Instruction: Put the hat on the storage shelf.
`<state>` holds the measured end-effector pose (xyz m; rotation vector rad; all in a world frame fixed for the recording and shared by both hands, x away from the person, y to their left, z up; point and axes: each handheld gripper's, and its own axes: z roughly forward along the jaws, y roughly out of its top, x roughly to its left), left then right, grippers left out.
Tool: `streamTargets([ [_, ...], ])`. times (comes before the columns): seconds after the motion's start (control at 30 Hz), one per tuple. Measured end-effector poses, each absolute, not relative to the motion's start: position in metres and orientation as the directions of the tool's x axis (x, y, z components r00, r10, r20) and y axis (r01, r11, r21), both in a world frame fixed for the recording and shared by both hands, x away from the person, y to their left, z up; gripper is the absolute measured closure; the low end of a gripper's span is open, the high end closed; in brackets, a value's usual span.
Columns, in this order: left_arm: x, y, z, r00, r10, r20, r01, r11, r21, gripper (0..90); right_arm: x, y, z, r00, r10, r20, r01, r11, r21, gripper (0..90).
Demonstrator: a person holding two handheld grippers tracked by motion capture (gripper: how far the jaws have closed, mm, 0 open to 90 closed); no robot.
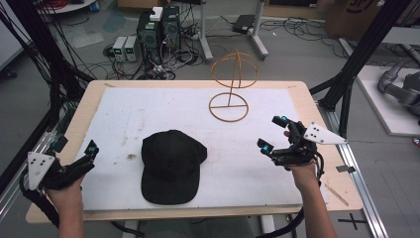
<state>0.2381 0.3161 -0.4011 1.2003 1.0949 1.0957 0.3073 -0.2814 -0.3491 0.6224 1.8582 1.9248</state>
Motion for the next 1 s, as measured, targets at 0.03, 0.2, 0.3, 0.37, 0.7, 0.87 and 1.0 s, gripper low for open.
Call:
streamTargets([
  [0.03,0.238,0.316,-0.401,0.137,0.989,-0.045,-0.045,0.051,0.998,12.4,0.310,-0.275,-0.347,-0.837,0.546,0.044,0.030,-0.034,0.999,3.8],
  [0.2,0.238,0.317,-0.401,0.138,0.989,-0.046,-0.043,0.053,0.998,12.4,0.320,-0.260,-0.348,-0.860,0.509,0.046,0.053,0.000,0.999,3.8],
  [0.3,0.238,0.317,-0.402,0.136,0.990,-0.049,-0.043,0.056,0.998,12.4,0.326,-0.250,-0.351,-0.876,0.479,0.055,0.069,0.013,0.997,3.8],
  [0.37,0.239,0.317,-0.402,0.136,0.989,-0.050,-0.044,0.057,0.997,12.4,0.329,-0.242,-0.353,-0.887,0.457,0.064,0.085,0.026,0.996,3.8],
  [0.7,0.239,0.318,-0.403,0.135,0.990,-0.049,-0.038,0.055,0.998,12.4,0.344,-0.220,-0.360,-0.920,0.383,0.082,0.118,0.071,0.990,4.9],
  [0.87,0.240,0.318,-0.403,0.136,0.990,-0.048,-0.037,0.054,0.998,12.4,0.356,-0.204,-0.366,-0.937,0.341,0.070,0.124,0.138,0.983,5.6],
  [1.0,0.240,0.318,-0.404,0.137,0.989,-0.050,-0.035,0.056,0.998,12.4,0.360,-0.192,-0.369,-0.953,0.292,0.086,0.135,0.152,0.979,6.3],
])
